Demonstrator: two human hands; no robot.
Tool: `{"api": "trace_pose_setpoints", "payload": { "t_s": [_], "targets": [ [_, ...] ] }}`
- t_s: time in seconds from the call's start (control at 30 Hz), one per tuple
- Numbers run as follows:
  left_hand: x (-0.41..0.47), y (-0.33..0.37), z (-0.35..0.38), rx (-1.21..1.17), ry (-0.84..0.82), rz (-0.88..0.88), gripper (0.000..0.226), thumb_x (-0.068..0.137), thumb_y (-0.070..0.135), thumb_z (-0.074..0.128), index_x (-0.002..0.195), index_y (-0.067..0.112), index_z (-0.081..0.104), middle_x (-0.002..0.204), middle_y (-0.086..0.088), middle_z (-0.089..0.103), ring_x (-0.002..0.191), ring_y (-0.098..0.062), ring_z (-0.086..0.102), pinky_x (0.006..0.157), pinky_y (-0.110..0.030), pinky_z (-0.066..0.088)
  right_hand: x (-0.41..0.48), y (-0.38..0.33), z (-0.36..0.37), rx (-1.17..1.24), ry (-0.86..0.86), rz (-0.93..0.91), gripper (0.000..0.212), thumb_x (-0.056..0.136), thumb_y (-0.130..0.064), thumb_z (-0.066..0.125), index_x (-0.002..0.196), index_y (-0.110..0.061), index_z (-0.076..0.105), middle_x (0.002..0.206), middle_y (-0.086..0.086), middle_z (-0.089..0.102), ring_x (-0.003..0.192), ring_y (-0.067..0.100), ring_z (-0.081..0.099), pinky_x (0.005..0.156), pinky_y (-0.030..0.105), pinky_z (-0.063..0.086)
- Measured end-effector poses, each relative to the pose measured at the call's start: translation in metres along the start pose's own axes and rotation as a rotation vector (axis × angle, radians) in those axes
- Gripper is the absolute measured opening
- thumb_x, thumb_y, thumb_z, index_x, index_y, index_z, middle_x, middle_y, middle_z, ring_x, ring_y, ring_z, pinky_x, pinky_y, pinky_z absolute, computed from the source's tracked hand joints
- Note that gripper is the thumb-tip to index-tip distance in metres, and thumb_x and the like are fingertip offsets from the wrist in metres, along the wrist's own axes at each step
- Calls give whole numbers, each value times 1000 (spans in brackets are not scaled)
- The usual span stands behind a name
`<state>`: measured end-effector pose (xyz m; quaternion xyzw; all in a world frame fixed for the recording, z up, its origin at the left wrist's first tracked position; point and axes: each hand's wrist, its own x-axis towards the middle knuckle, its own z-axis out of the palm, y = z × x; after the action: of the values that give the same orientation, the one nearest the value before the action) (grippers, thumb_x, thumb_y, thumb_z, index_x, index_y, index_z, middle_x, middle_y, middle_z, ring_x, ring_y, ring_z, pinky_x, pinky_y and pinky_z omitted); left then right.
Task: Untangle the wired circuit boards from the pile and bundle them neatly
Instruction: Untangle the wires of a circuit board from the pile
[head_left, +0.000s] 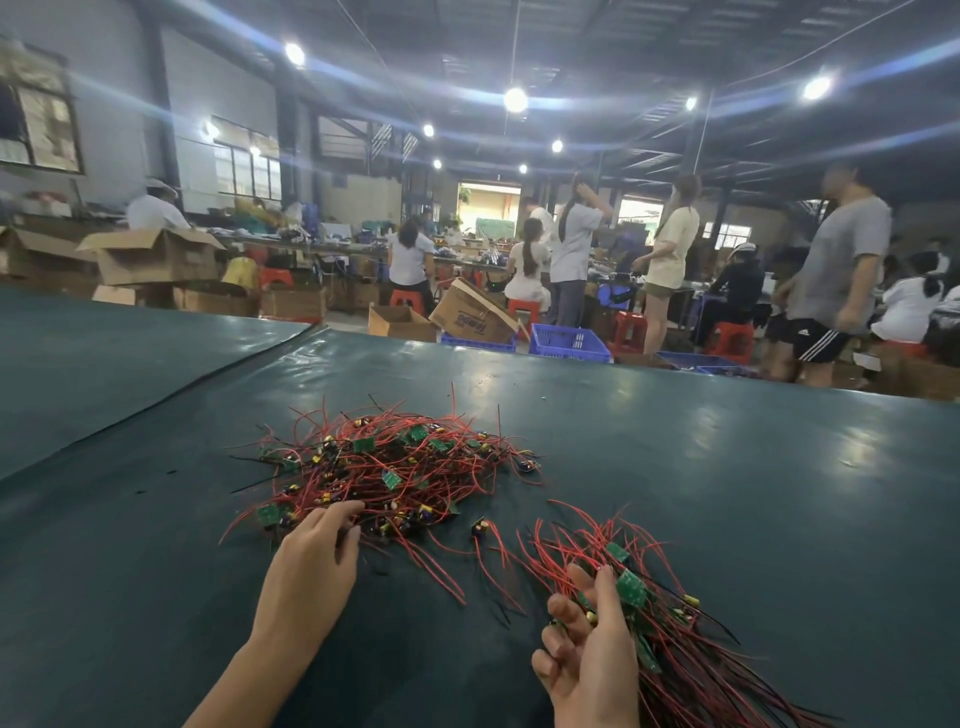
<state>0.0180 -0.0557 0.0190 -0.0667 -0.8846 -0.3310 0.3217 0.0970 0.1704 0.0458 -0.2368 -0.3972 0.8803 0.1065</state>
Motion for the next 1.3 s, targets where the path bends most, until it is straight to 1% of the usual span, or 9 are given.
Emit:
{"api": "trace_pose_setpoints", "payload": {
  "t_s": [0.3,0.5,0.7,0.83,0.93,1.0,1.1,1.2,1.3],
  "targets": [
    [-10,29,2,-176,-10,138,20,78,0,74,95,11,72,82,14,62,73,2,60,68,-5,45,2,2,0,-28,-19,2,35,96,-46,50,103,-15,65,53,2,52,30,9,30,33,18,24],
    [-22,64,0,-344,57,342,15,82,16,66,97,16,69,78,14,62,72,0,61,67,-23,51,1,10,7,-260,-81,24,38,94,-46,51,96,-13,70,55,0,63,36,12,43,39,19,31],
    [-47,93,9,-522,-160,503,17,80,11,69,90,24,66,78,15,65,68,-5,61,61,-26,51,-11,17,9,-374,-218,-51,25,92,-27,61,79,-15,78,79,12,75,73,25,70,55,27,49],
    [-52,95,12,-604,-304,508,18,84,13,66,85,28,57,75,16,60,68,-9,59,61,-31,49,-11,14,10,-294,-285,16,15,88,-1,62,84,2,75,80,22,73,72,28,70,62,30,57],
    [-50,96,11,-641,-337,487,24,84,11,66,80,32,54,71,21,56,65,-6,57,62,-22,45,-9,14,8,-297,-303,23,10,84,4,64,86,6,74,79,22,72,78,33,67,78,40,54],
    [-50,97,11,-681,-364,445,27,84,11,65,75,34,54,67,19,56,61,-5,56,60,-20,43,-10,14,7,-285,-293,-3,10,82,9,64,86,7,73,78,23,72,76,32,67,75,39,56],
    [-50,98,14,-770,-348,252,18,85,22,63,68,20,60,59,1,61,53,-16,56,51,-34,45,-11,16,6,-289,-273,-109,15,83,15,61,89,6,70,77,22,73,68,27,69,60,30,59],
    [-44,97,17,-818,-357,-97,50,89,50,55,59,10,59,54,-7,63,51,-21,58,55,-39,47,-13,14,5,-396,-287,-286,22,85,13,60,91,-5,71,74,10,75,59,12,68,52,16,51],
    [-37,91,19,-824,-494,-414,72,85,66,43,64,1,67,64,-16,67,59,-26,63,62,-32,50,-18,16,4,-515,-336,-382,23,87,7,62,91,-12,75,77,5,76,66,11,71,58,14,51]
  ]
}}
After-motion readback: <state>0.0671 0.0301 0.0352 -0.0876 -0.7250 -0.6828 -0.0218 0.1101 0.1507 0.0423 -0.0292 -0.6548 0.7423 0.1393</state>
